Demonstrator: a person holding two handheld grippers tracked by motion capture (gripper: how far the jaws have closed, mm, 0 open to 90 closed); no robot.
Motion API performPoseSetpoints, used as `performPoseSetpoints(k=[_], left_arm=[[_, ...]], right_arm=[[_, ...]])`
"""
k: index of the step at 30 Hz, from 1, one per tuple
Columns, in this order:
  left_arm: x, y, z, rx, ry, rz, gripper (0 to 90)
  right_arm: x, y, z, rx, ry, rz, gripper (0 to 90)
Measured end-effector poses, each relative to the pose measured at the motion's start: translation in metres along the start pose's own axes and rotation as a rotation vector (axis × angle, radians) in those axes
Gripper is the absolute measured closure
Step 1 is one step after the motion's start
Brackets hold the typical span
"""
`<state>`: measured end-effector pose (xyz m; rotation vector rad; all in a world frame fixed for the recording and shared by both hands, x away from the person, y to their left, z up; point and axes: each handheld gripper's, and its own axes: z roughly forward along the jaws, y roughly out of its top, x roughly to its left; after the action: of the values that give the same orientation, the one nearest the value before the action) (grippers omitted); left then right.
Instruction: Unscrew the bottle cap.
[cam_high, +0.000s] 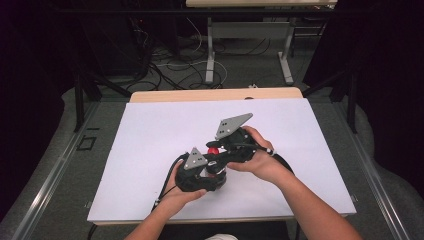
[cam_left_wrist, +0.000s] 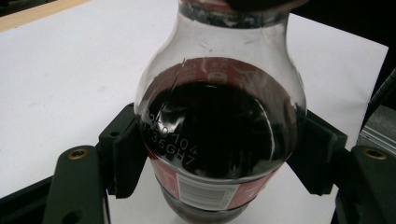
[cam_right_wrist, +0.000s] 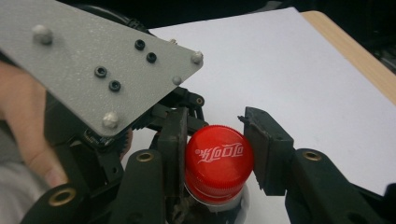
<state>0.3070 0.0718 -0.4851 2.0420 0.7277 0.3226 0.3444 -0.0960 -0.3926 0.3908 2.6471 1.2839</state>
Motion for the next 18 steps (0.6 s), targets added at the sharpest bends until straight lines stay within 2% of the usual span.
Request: performPoseSetpoints(k=[3,6,9,10,13,18], left_arm=[[-0.001,-0.001,0.001,0.003,-0.005,-0.007,30.2],[-0.001,-0.001,0.002,-0.001,-0.006,-0.003,30.2],[0.000,-0.001,0.003,0.002,-0.002,-0.005,30.2],[0.001,-0.001,0.003,0.004,0.000,-0.006,30.2],[0.004,-0.001,0.004,0.009,0.007,-0.009,30.2],[0.011,-0.002,0.007,0.013,0.014,-0.037,30.1]], right_arm=[[-0.005,0.001,-0.004,-0.016,0.054,-0.006,61.0],[-0.004,0.002,-0.007,-0.024,0.027,-0.002,61.0],[-0.004,0.003,-0.009,-0.029,0.023,-0.004,60.9],[-0.004,0.002,-0.010,-0.030,0.004,-0.006,61.0],[-0.004,0.002,-0.013,-0.037,-0.001,-0.008,60.9],[-0.001,-0.002,-0.019,-0.047,-0.018,0.000,60.9]])
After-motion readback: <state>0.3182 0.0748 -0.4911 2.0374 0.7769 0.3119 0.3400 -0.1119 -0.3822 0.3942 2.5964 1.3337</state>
